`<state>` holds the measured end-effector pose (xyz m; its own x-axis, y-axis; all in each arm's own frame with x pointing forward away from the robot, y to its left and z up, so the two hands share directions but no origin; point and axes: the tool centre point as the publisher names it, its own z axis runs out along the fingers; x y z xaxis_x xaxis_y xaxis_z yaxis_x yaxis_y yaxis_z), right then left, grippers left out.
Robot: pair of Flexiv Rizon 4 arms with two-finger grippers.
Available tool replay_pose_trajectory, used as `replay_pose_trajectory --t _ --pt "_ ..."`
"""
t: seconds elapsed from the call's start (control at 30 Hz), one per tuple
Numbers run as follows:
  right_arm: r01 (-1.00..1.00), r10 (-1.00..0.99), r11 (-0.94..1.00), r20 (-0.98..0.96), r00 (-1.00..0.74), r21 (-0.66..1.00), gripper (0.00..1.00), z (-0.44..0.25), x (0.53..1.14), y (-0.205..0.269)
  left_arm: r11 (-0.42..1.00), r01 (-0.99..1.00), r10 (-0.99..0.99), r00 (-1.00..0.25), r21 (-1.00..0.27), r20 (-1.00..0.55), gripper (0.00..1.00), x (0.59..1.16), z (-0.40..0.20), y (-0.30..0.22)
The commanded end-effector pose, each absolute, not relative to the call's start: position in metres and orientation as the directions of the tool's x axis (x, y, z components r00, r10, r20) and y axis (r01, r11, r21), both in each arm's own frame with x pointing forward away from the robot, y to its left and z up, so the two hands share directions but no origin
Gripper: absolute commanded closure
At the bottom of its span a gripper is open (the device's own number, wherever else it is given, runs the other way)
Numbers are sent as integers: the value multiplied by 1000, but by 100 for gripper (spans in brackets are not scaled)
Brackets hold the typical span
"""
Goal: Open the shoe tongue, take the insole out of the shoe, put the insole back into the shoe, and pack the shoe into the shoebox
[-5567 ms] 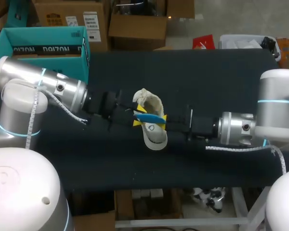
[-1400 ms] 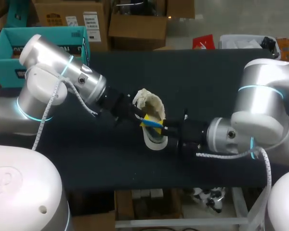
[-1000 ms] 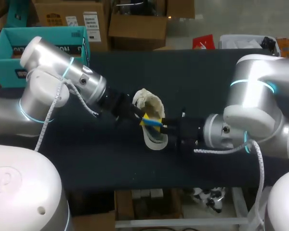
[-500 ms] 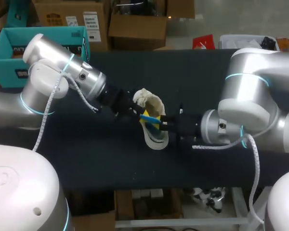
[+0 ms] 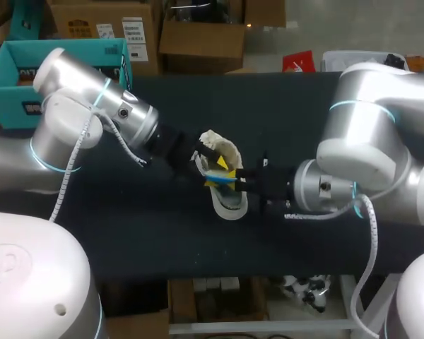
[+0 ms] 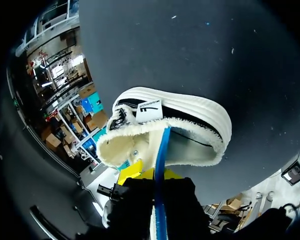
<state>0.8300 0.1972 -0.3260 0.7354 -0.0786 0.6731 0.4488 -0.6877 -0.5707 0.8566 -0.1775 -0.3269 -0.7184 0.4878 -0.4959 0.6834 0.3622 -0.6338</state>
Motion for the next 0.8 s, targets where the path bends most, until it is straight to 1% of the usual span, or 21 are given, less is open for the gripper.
replay_pose_trajectory --t 0.03,0.17,0.3,0.43,0.5,0.57,0.67,0.8 --pt "456 -73 -700 690 720 -550 100 -335 829 194 387 681 472 -725 -621 -502 76 843 -324 -174" --pt "463 -63 -703 696 715 -540 100 -338 831 191 407 675 469 -733 -615 -493 83 838 -324 -174" --pt "469 -48 -710 701 712 -526 100 -336 829 188 425 668 465 -740 -611 -485 77 834 -326 -172" --pt "480 -29 -717 710 704 -506 100 -330 826 188 435 661 462 -747 -612 -478 66 831 -328 -171" --pt "484 -20 -720 712 702 -498 100 -328 825 188 438 658 459 -749 -612 -477 64 829 -328 -171" --pt "490 -10 -722 714 700 -489 100 -325 824 189 441 657 454 -751 -612 -479 65 828 -327 -170" --pt "498 2 -722 719 695 -480 100 -321 821 190 448 653 445 -755 -610 -481 70 826 -326 -169" --pt "510 16 -714 718 696 -479 100 -319 820 190 457 649 432 -760 -608 -486 85 824 -325 -168"
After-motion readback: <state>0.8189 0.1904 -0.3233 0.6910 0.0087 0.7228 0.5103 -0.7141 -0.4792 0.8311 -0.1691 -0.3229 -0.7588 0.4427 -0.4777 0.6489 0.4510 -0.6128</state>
